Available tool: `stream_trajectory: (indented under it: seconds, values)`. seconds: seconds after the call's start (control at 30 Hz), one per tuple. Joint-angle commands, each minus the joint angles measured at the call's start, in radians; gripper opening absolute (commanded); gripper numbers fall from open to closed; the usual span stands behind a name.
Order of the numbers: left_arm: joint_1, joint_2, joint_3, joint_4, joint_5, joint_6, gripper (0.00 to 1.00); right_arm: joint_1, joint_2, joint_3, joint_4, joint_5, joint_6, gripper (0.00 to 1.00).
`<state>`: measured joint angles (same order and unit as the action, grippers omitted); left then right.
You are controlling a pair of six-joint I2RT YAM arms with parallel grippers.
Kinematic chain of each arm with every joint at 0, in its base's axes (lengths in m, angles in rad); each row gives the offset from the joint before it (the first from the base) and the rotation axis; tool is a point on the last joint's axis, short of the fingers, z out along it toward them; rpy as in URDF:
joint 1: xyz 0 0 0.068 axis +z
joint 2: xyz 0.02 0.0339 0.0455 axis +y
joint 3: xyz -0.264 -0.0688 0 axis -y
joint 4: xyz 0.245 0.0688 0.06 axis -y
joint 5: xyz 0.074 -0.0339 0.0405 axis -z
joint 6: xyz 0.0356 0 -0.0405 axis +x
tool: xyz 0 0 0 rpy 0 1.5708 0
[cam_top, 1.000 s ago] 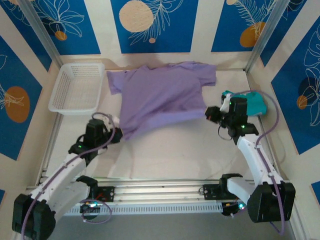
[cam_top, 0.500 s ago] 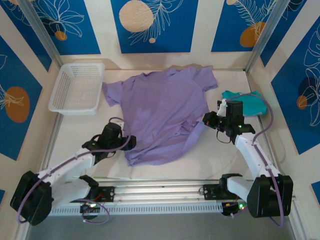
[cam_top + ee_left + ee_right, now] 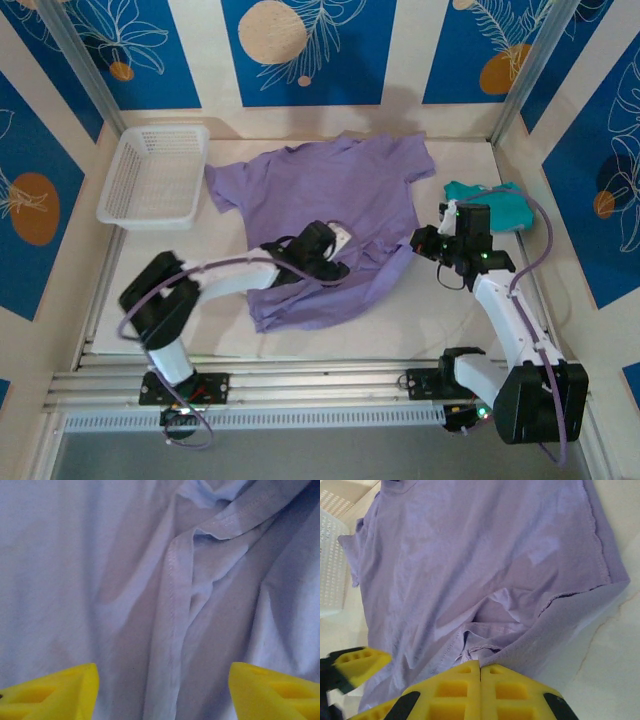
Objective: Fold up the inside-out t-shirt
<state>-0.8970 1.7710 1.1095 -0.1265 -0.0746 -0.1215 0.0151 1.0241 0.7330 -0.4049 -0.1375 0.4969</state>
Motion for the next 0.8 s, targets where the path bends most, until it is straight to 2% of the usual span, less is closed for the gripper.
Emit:
stream_trajectory:
  seconds: [0.0,0.13,0.27,0.33,0.47,0.57,0.63,0.7,0.77]
  values:
    - [0.003,0.102,0.099,-0.054,0.031,0.081,0.63,-0.007,-0.035,0.009,-0.033,0.021,-0.023,0.00]
    - [0.004,0.196,0.179,-0.078,0.019,0.097,0.54,-0.012,-0.044,0.000,-0.037,0.020,-0.029,0.00]
    - [0.007,0.240,0.215,-0.089,0.010,0.100,0.38,-0.015,-0.047,-0.006,-0.038,0.012,-0.031,0.00]
    - [0.011,0.249,0.223,-0.091,0.020,0.100,0.27,-0.015,-0.048,-0.009,-0.037,0.009,-0.029,0.00]
    - [0.019,0.242,0.229,-0.084,0.029,0.094,0.00,-0.018,-0.051,-0.017,-0.037,0.013,-0.026,0.00]
    - [0.029,0.206,0.219,-0.068,0.042,0.089,0.00,-0.023,-0.055,-0.022,-0.042,0.020,-0.031,0.00]
    - [0.033,0.154,0.210,-0.067,0.060,0.082,0.00,-0.033,-0.062,-0.011,-0.070,0.070,-0.037,0.08]
    - [0.038,0.081,0.183,-0.046,0.078,0.060,0.00,-0.064,-0.096,0.015,-0.117,0.208,-0.011,0.30]
    - [0.045,0.009,0.149,-0.020,0.111,0.030,0.00,-0.072,-0.176,0.012,-0.090,0.229,-0.035,0.43]
